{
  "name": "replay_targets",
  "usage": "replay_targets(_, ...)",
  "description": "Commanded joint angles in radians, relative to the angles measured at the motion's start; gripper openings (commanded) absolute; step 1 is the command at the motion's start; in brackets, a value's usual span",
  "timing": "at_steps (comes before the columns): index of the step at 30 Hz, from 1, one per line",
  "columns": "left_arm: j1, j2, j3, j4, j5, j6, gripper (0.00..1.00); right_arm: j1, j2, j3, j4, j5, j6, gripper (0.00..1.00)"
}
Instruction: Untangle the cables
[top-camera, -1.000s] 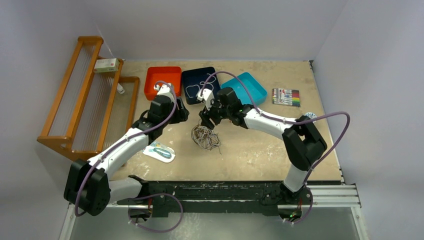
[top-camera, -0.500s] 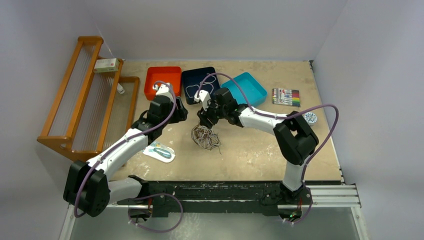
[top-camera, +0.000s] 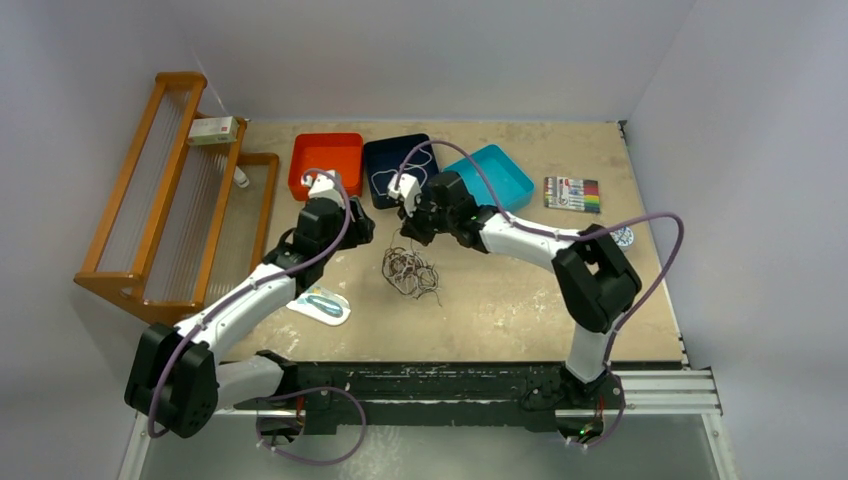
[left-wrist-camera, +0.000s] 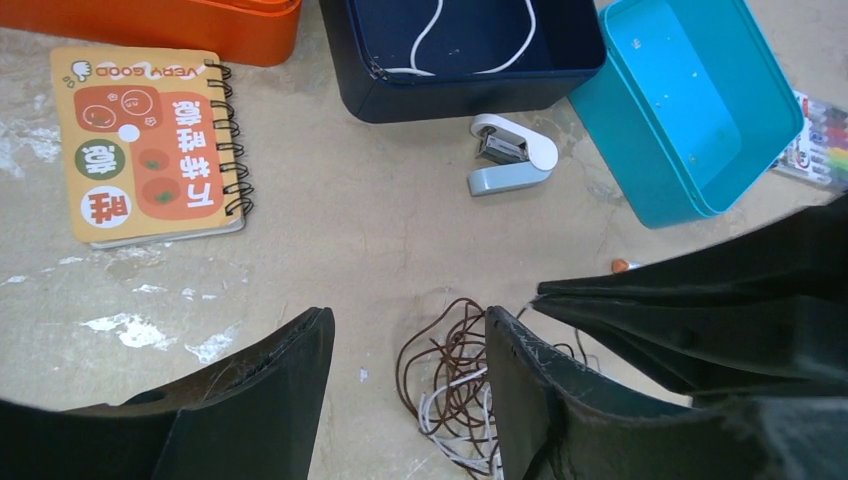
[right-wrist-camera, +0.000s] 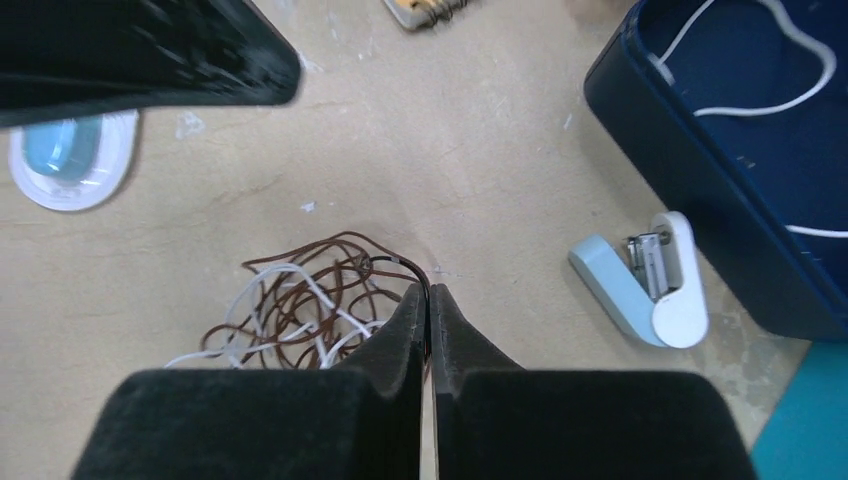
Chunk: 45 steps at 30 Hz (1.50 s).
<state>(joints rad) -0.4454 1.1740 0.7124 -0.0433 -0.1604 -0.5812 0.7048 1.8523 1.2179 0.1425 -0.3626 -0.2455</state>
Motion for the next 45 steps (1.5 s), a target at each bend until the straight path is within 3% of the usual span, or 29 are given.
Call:
replay_targets(1, 0.001, -0.022, -0.037, 0.172, 0.029, -0.038, 0.57, 0.001, -0.151, -0.008, 0.047, -0.024, 0.017, 0.0)
replay_targets(16, 0.001, -0.006, -0.105, 0.469, 0.274, -0.058, 0.61, 0.001, -0.371, -0.01, 0.068, 0.148, 0.248, 0.0)
replay_targets(31, 0.0, -0.051, -0.131, 0.545, 0.298, -0.086, 0.62, 0.001, -0.375, -0.02, 0.143, 0.134, 0.33, 0.0)
replay_targets(45, 0.001, 0.118, -0.089, 0.738, 0.253, -0.17, 0.62, 0.003, -0.389, -0.013, 0.159, -0.098, 0.296, 0.0)
